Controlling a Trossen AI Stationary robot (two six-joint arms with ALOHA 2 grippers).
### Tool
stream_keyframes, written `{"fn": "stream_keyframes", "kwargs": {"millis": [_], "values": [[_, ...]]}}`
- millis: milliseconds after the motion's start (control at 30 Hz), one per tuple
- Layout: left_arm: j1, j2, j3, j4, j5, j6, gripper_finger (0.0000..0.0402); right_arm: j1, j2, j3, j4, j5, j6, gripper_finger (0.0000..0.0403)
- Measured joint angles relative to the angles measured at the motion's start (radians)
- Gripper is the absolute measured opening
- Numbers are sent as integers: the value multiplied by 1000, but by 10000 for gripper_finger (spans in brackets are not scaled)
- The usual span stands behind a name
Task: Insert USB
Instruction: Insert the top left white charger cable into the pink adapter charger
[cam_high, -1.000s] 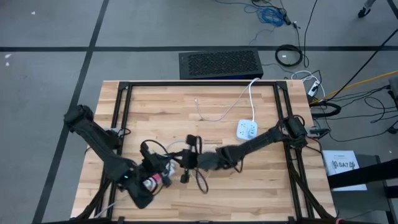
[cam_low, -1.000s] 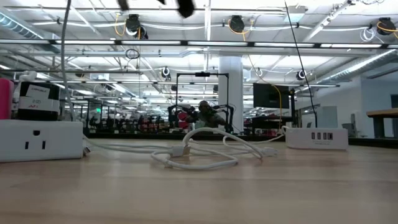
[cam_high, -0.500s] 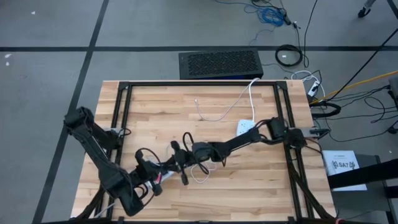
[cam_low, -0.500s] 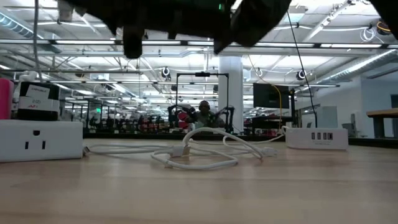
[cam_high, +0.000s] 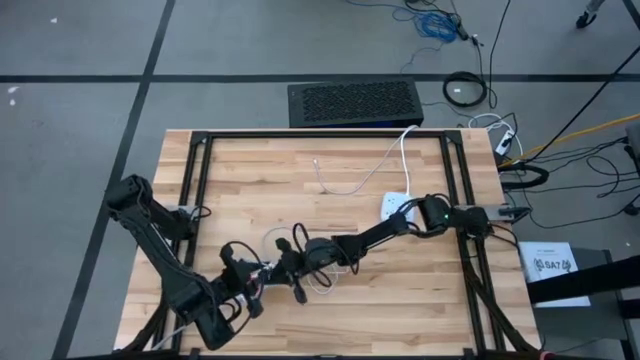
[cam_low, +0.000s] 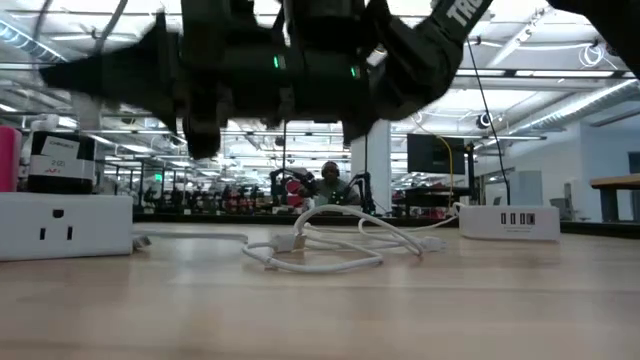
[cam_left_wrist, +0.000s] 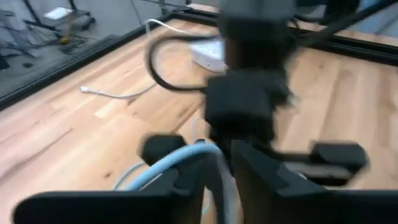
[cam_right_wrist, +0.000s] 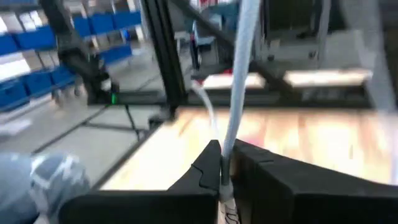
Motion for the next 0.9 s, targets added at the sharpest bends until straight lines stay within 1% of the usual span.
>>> {"fn": "stream_keyframes", "kwargs": {"millis": [167, 267, 433, 567, 633, 700, 767, 900], "values": [[-21, -12, 49, -4, 43, 73, 124, -5, -4, 2, 6, 15, -5, 1], [-50, -33, 83, -17, 22, 89, 136, -4, -6, 4, 34, 15, -7, 1], [-119, -69, 91, -36, -43, 84, 138, -7, -7, 6, 46, 17, -16, 1], [-187, -80, 91, -66, -135, 70, 132, -12, -7, 34, 47, 18, -37, 1], [-216, -79, 83, -95, -178, 23, 125, -16, -7, 46, 37, 10, -48, 1], [-234, -79, 60, -126, -197, -49, 117, -21, -7, 52, 34, -8, -56, 1], [-245, -79, 33, -141, -174, -117, 111, -29, -7, 53, 30, -11, -59, 1], [-246, -79, -11, -106, -65, -200, 114, -44, -7, 53, 28, -34, -43, 1]]}}
